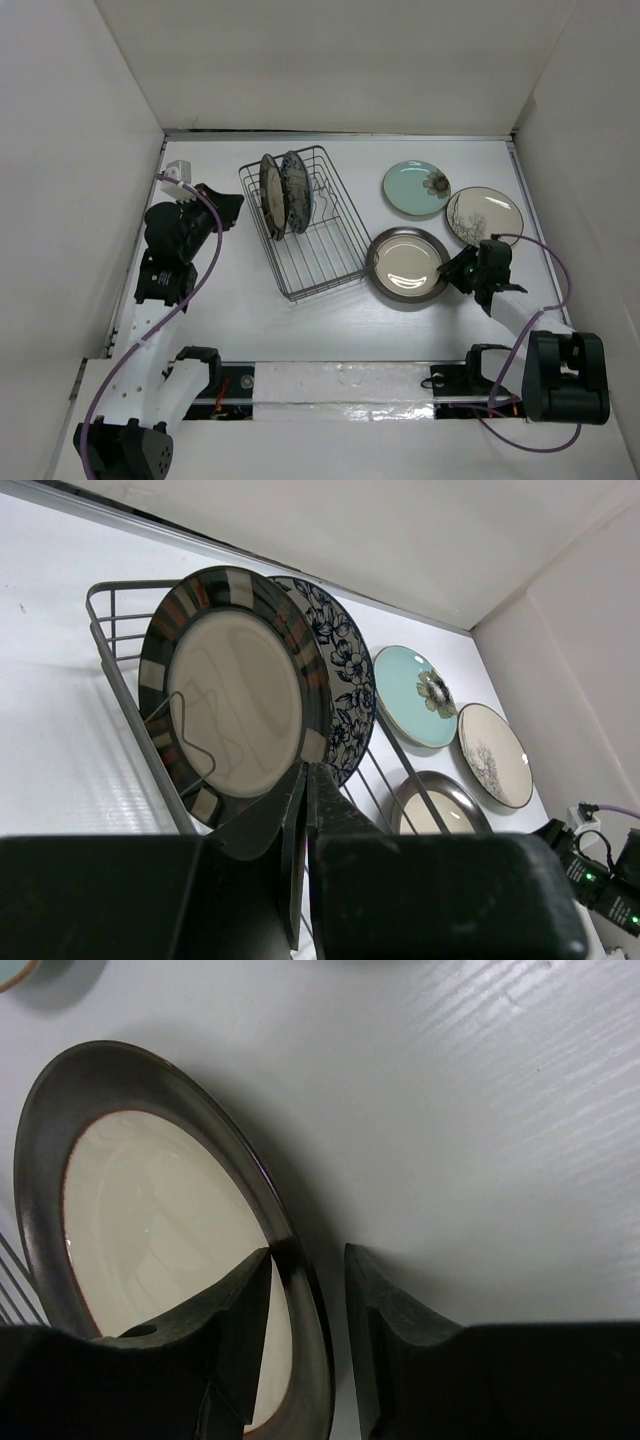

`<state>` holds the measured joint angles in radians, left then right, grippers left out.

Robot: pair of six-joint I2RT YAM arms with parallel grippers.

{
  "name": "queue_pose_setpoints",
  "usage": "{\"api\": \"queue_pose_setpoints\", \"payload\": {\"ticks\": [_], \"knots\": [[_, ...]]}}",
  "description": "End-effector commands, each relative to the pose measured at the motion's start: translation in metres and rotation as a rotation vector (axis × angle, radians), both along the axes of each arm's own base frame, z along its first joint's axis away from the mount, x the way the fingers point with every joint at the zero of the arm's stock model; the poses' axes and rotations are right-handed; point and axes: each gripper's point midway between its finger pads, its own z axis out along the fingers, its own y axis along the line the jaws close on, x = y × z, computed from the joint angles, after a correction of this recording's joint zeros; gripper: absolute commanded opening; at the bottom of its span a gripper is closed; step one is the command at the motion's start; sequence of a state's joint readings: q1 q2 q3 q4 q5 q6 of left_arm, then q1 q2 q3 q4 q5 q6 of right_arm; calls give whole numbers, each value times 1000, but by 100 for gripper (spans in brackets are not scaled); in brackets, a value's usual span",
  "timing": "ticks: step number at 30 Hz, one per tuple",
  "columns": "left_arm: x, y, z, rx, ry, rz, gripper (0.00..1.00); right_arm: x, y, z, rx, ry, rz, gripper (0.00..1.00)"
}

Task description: Load the plates into the dish rack

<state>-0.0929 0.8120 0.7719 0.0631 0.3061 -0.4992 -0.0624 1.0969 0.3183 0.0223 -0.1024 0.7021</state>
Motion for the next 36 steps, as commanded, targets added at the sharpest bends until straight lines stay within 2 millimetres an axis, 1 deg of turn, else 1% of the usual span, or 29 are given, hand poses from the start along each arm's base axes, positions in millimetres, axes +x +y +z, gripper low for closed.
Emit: {"api": "queue_pose_setpoints", "payload": {"ticks": [1, 3, 4, 6, 7, 10, 11, 12, 13, 14, 15, 16, 17, 18, 19, 21, 22, 24, 25, 27, 28, 29, 30, 31, 32, 33, 34, 35, 36], "knots": [[-5, -2, 27, -6, -93, -9, 1, 16, 3, 13, -3, -57, 68, 40], [-5, -1, 26, -5, -91, -3, 3, 17, 4, 12, -10, -53, 87, 33], [-5, -1, 27, -4, -93, -3, 6, 18, 5, 12, -8, -53, 94, 26], [-6, 0, 28, -4, -96, -2, 9, 18, 3, 12, -10, -54, 92, 19], [-6, 0, 28, -2, -97, 0, 11, 17, 4, 11, -7, -53, 102, 12], [-6, 0, 28, -1, -98, 0, 15, 15, 6, 12, -4, -53, 114, 0], [-6, 0, 29, -1, -99, -3, 18, 13, 7, 11, 4, -49, 109, 0], [-6, -1, 27, -3, -95, -5, 21, 11, 7, 17, 6, -66, 105, 0], [-6, -1, 27, -3, -97, -6, 26, 10, 7, 22, 6, -79, 98, 0], [-6, -1, 27, -3, -98, -8, 28, 9, 6, 27, 4, -93, 88, 0], [-6, -1, 28, -3, -100, -6, 29, 10, 4, 36, -7, -120, 76, 0], [-6, -1, 29, -3, -102, -5, 31, 4, -2, 46, -34, -134, 48, 0], [-6, -1, 28, -3, -100, -3, 32, 3, -5, 55, -53, -158, 38, 0], [-5, -1, 28, -3, -100, -3, 33, 5, -8, 72, -68, -201, 30, 0], [-6, -1, 29, -3, -102, -6, 35, 1, -13, 89, -95, -240, 4, 0], [-7, -1, 29, -7, -107, -9, 38, 1, -19, 112, -134, -292, -12, 0], [-7, -1, 29, -7, -105, -6, 43, 2, -25, 133, -160, -329, -34, 0], [-6, -1, 30, -6, -104, -5, 46, 2, -27, 164, -200, -403, -35, 0], [-5, -2, 29, -8, -100, -9, 47, 5, -35, 190, -230, -453, -76, 0], [-6, -3, 28, -11, -100, -15, 47, 9, -30, 219, -242, -525, -62, 0], [-8, -3, 30, -12, -106, -15, 47, 12, -32, 237, -254, -570, -81, 0], [-8, -2, 31, -10, -110, -12, 47, 15, -27, 263, -256, -631, -70, 0], [-8, -2, 31, -9, -111, -11, 47, 22, -23, 272, -257, -645, -60, 0], [-7, -2, 31, -9, -109, -11, 47, 27, -21, 288, -260, -681, -66, 0], [-7, -3, 29, -10, -104, -17, 47, 29, -18, 312, -259, -729, -66, 0], [-7, -4, 29, -10, -104, -21, 47, 37, -7, 317, -249, -734, -37, 0], [-8, -4, 30, -12, -106, -23, 47, 42, -4, 331, -248, -774, -43, 0], [-8, -4, 29, -12, -106, -21, 47, 47, 0, 341, -250, -798, -39, 0], [-9, -3, 30, -11, -110, -18, 47, 48, 13, 368, -232, -867, -17, 0]]}}
